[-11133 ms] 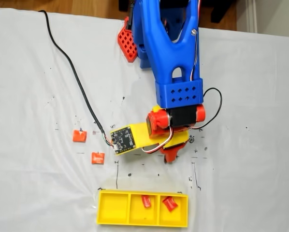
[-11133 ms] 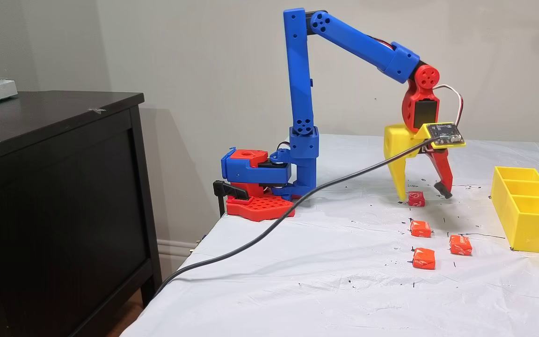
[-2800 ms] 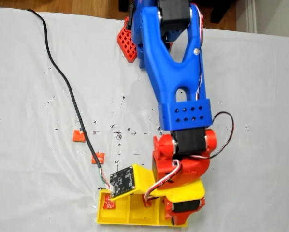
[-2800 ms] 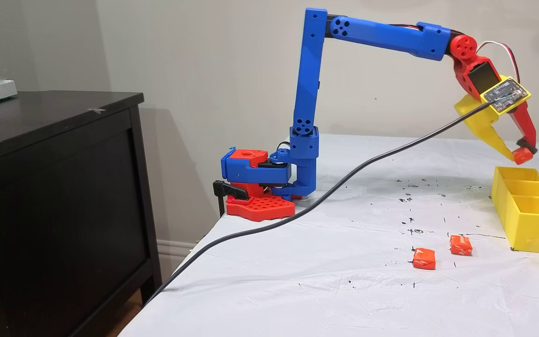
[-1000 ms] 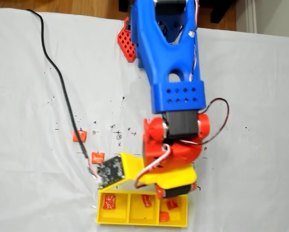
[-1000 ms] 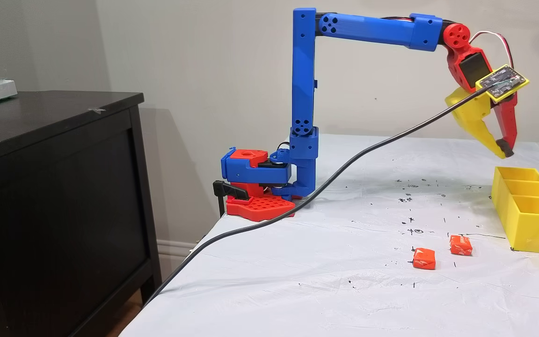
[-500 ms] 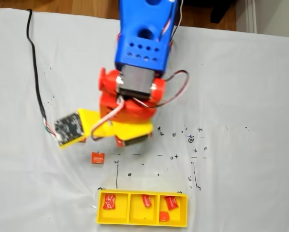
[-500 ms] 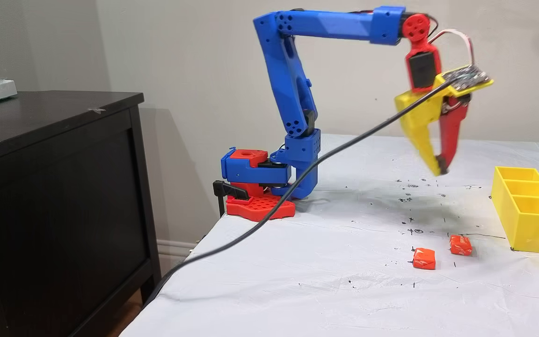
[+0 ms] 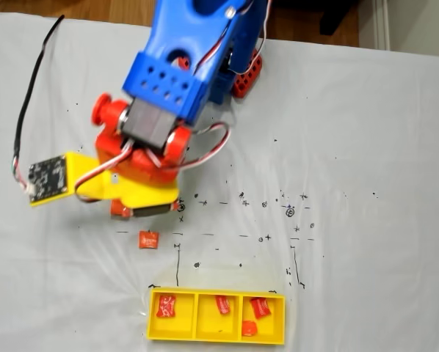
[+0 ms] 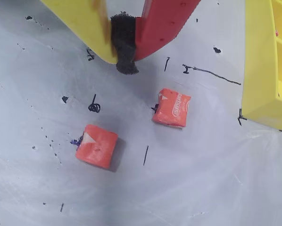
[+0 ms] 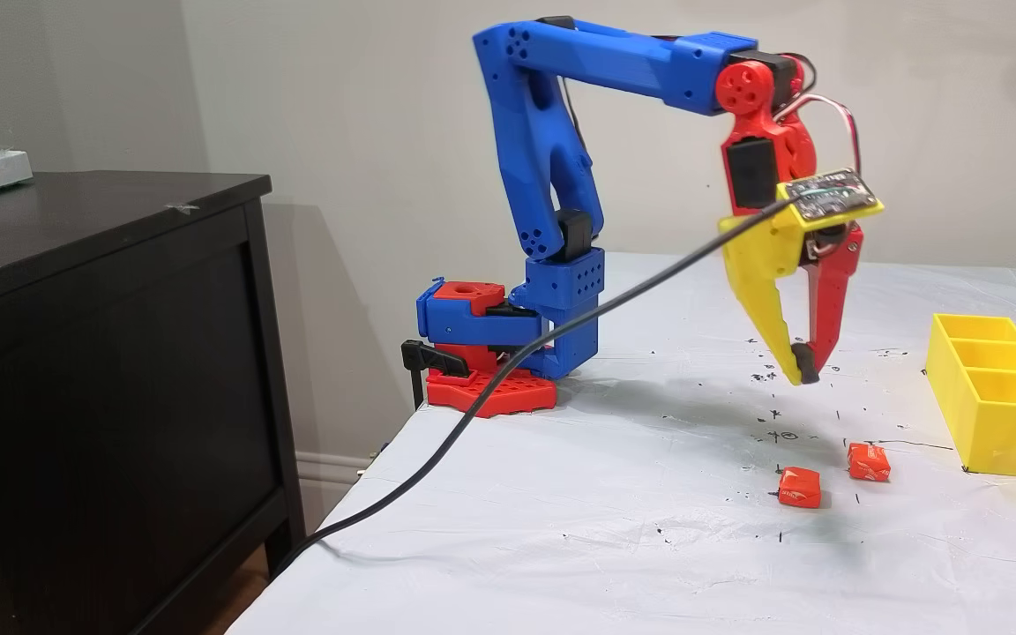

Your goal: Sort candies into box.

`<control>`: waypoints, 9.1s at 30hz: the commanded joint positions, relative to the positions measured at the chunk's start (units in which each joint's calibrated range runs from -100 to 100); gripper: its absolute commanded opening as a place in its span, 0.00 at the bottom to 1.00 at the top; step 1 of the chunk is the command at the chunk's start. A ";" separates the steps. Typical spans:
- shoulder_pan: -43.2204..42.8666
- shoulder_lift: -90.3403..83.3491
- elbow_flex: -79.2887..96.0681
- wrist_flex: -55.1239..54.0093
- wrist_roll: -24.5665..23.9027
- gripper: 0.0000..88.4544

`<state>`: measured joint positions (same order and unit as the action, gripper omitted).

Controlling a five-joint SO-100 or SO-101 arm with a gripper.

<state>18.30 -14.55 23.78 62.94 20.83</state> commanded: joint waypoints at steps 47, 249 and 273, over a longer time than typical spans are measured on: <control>-1.99 24.05 -22.73 4.24 -0.39 0.29; 9.78 13.79 -14.54 6.61 4.98 0.28; 8.78 21.00 -16.54 3.99 1.86 0.23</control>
<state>27.43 6.77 11.04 66.98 23.08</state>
